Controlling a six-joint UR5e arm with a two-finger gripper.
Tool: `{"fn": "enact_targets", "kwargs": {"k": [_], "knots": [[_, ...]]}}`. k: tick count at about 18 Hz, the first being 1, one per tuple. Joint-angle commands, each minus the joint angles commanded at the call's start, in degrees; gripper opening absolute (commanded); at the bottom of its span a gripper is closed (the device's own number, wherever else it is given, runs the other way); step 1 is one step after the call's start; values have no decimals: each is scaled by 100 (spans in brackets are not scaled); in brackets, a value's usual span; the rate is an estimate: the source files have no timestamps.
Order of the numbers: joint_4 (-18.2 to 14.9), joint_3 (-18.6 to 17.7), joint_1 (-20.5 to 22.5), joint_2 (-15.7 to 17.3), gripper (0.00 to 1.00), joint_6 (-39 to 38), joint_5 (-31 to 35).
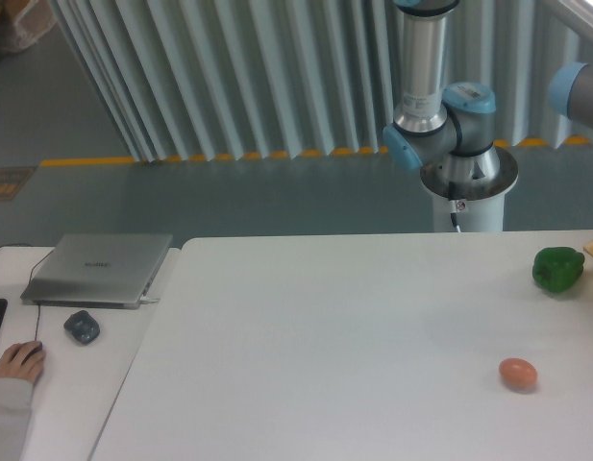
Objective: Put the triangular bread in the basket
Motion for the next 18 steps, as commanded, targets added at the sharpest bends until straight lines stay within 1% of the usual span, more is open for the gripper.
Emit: {"fn": "enact_targets", "kwargs": {"k": [1,2,3,4,5,6,11,18], "knots": [[-9,96,-35,0,100,-246,-326],[-70,280,-79,-17,100,-500,-625],[-201,456,-192,-61,100,-573,-672],[-402,623,-280,-131,100,-582,-672],[-517,790,-325,-271,100,-591,-672],[-527,861,-325,-333,100,-591,-672],[-554,994,-431,-544,100,-600,-664],[-615,1038,-431,-562,100,-600,-664]]}}
